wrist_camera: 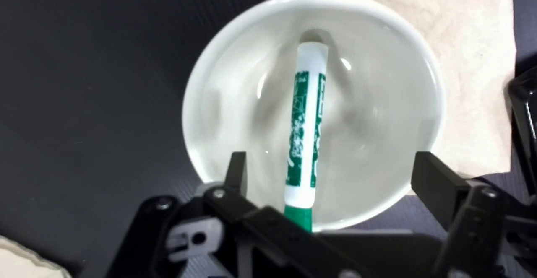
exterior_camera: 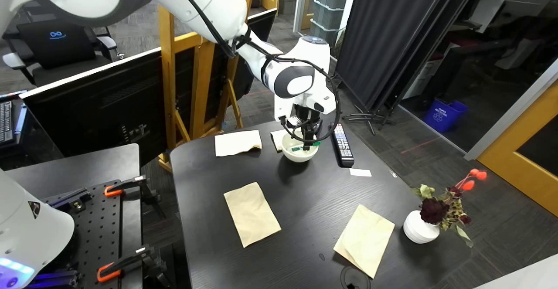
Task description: Take the green marker out of the white bowl
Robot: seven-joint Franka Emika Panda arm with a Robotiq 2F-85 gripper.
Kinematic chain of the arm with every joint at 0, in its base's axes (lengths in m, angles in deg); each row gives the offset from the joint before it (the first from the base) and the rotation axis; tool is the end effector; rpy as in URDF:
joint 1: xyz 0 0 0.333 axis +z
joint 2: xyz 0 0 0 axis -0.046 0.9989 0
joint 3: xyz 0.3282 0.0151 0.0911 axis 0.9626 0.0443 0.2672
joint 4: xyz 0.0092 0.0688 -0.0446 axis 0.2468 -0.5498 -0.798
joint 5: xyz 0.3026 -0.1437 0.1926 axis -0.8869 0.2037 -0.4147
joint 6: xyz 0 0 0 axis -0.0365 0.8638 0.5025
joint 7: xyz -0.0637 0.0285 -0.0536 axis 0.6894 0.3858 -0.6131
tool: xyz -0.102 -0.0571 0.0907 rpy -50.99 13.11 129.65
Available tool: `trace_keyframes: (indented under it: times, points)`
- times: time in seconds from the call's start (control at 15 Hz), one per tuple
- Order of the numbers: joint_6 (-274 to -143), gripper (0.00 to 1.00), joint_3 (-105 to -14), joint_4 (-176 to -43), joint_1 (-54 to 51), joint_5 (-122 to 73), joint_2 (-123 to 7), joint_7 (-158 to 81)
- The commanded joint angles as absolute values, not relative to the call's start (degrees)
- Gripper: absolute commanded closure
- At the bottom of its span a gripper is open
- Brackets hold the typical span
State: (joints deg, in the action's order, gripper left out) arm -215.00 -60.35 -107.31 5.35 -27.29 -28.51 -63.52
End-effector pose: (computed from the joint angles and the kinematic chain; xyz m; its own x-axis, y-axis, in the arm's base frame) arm 0.7226 0.0518 0.1571 0.9062 -0.4090 0.1074 -0.4123 -0.9110 0.0095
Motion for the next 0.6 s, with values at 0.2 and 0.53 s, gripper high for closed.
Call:
trace_keyframes:
  times: [0.2, 0.53]
  points:
    - [-214.8, 0.26, -61.1, -105.7, 5.9, -28.9, -27.9, -63.8]
    - [-214.8, 0.36, -61.2, -105.9, 6.0, -28.9, -27.8, -63.8]
